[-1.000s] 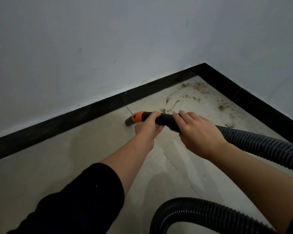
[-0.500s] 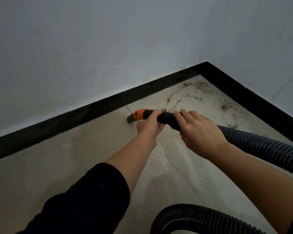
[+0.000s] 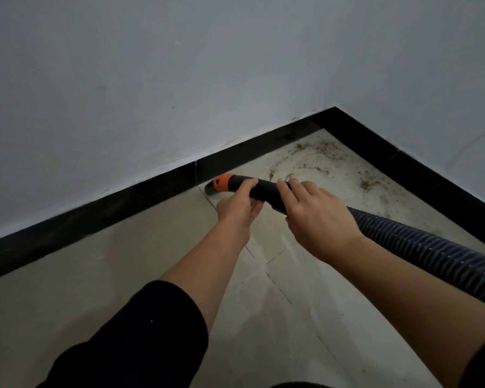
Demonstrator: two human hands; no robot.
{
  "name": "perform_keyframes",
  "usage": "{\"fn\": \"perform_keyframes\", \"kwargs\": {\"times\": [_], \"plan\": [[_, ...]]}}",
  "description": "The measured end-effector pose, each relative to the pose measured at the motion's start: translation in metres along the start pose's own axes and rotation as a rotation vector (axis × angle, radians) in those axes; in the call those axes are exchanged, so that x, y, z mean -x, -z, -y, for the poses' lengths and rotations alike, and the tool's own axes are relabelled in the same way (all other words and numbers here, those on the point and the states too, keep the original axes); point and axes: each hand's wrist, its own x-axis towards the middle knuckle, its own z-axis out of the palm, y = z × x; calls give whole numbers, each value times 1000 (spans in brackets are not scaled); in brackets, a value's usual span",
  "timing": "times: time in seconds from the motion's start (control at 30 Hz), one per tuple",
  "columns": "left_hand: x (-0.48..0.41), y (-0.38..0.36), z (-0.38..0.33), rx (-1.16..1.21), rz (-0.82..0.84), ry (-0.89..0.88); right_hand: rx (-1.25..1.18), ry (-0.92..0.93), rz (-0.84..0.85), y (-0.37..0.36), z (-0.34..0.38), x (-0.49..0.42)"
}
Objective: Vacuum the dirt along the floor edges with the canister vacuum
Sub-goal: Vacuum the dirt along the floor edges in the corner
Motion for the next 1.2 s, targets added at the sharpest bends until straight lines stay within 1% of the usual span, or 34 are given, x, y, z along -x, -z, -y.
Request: {"fn": "perform_keyframes", "kwargs": {"times": [0.2, 0.47, 0.83, 1.07, 1.2], "plan": [[-9, -8, 7, -15, 35, 28, 34, -32, 64, -5, -4, -5], [-25, -28, 9, -17, 61, -10, 48, -80, 105, -13, -18, -12], [-34, -40, 9, -37, 71, -37, 37, -64, 107, -12, -27, -17], [-27, -47, 20, -25, 79, -2, -3, -39, 89, -11, -40, -8], [-17, -58, 31, -13, 85, 25, -37, -71, 105, -7, -53, 7]]}}
